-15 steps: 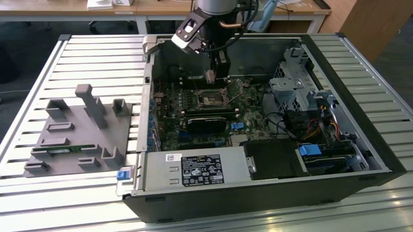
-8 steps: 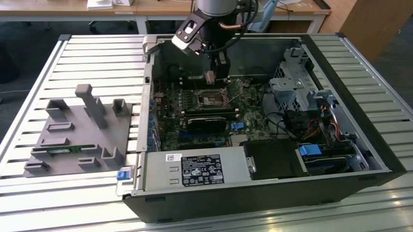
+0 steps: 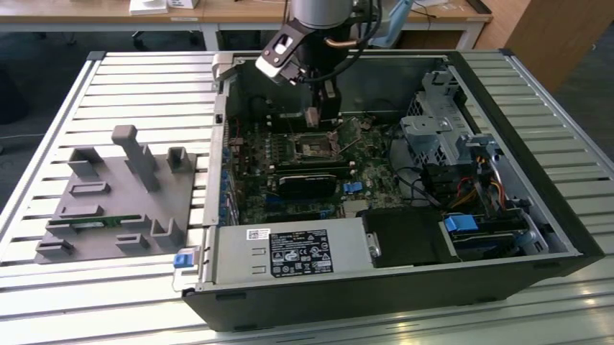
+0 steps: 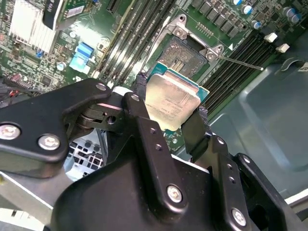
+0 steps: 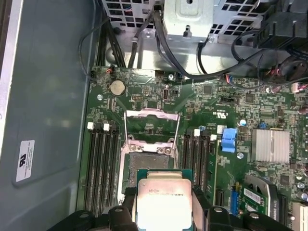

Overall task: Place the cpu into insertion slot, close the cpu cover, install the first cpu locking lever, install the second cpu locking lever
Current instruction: 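Place the cpu into insertion slot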

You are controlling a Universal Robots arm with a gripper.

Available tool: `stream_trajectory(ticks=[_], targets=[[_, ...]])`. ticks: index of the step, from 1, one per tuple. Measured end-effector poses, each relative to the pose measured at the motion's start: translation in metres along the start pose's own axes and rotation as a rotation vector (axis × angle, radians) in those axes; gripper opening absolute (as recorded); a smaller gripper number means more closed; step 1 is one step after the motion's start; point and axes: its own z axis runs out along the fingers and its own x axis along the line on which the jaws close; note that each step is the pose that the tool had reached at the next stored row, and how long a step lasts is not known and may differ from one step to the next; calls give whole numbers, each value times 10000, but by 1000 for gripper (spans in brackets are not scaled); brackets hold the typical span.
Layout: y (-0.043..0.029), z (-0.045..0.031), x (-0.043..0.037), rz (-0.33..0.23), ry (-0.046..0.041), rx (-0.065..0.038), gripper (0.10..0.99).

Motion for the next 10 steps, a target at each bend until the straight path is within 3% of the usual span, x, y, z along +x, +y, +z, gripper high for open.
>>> stream_trajectory(ticks=[10], targets=[[-9,161,93,406,-49,-3,541]])
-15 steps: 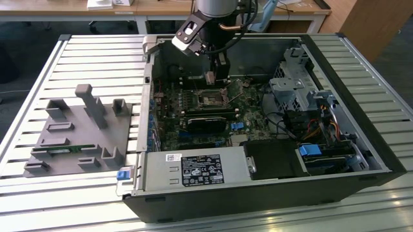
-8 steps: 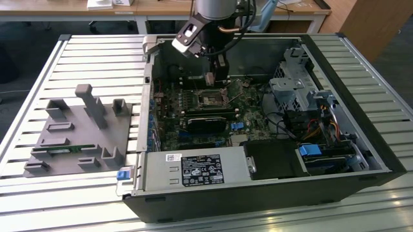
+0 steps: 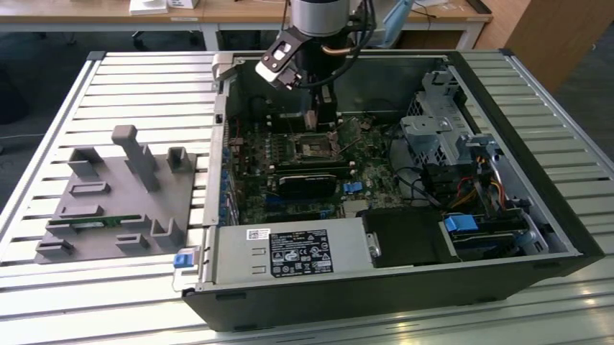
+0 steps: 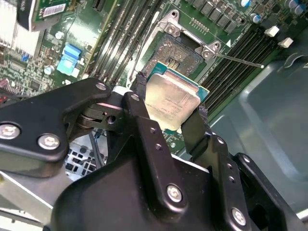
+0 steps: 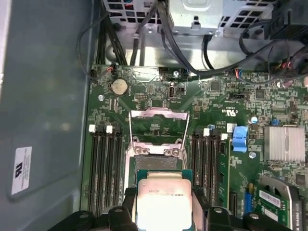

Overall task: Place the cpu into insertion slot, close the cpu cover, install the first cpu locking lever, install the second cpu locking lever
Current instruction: 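Place the cpu into insertion slot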

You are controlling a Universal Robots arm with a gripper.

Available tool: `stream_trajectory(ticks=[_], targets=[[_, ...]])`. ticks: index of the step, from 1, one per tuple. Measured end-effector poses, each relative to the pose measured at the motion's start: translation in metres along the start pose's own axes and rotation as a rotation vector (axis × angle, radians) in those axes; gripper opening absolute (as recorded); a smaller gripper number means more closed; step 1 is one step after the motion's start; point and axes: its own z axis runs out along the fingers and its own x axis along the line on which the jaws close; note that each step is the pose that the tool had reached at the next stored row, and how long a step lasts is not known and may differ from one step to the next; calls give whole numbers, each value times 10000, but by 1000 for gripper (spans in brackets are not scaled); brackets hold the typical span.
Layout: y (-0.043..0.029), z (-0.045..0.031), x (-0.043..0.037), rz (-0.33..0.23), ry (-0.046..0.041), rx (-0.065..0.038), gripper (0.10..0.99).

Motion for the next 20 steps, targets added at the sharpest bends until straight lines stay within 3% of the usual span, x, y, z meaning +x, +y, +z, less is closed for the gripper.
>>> stream_trajectory(ticks=[7,20], targets=[[-6,72,0,6,-1,0,541],[-10,114,-1,6,-3,0,541]])
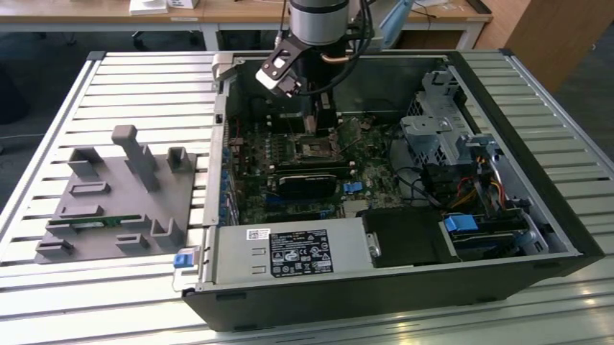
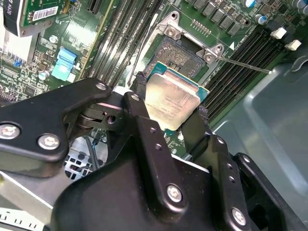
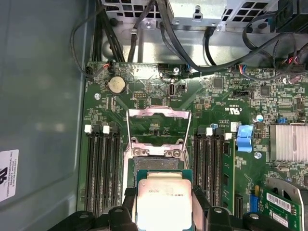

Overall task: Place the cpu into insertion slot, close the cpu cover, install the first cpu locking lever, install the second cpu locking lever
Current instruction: 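Place the cpu into insertion slot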

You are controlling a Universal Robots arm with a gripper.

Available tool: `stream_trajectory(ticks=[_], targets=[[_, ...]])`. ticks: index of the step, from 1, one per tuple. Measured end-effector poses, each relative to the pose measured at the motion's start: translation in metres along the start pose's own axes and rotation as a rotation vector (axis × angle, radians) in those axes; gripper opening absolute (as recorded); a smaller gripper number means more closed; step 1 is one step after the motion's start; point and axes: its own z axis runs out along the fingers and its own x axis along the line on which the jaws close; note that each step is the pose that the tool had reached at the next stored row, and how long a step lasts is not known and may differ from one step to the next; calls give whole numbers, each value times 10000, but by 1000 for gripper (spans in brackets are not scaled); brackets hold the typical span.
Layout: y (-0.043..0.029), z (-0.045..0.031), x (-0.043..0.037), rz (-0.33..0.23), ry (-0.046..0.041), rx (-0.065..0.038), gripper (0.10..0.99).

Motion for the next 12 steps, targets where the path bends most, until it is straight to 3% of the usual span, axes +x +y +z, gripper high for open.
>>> stream_trajectory(ticks=[7,12], targets=[[-3,33,0,-1,-14,-4,541],[-6,71,0,-9,-104,-3,541]])
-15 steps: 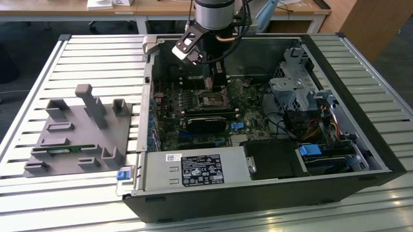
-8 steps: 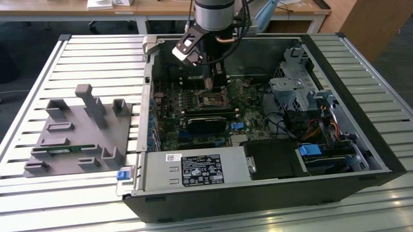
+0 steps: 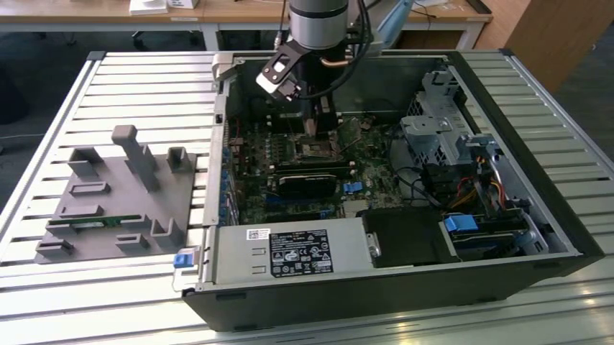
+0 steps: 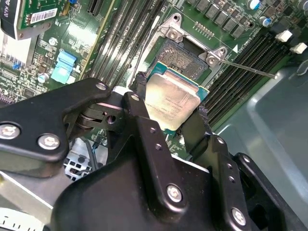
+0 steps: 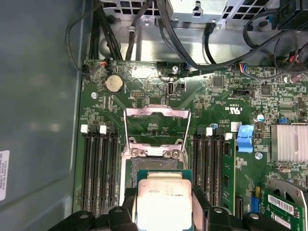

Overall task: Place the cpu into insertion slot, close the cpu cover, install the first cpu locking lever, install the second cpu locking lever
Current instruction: 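Place the cpu into insertion slot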

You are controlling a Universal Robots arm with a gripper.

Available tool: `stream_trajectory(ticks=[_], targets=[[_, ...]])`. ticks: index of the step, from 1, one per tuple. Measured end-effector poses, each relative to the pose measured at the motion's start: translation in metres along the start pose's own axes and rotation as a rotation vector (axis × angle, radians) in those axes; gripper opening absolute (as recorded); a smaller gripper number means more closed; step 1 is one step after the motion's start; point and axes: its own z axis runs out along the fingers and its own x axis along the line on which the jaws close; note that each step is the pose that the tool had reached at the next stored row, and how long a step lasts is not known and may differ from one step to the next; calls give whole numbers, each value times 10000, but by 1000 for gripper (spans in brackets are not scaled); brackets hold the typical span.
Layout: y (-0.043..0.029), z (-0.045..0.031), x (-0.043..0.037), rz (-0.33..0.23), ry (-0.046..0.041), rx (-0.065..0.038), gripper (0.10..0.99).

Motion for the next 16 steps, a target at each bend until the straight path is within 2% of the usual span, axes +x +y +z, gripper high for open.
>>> stream_trajectory(ticks=[3,10,16], targets=[[-4,50,4,-4,-39,2,541],[-15,173,18,-6,-73,1,541],[-19,222,35,-7,-93,1,541]])
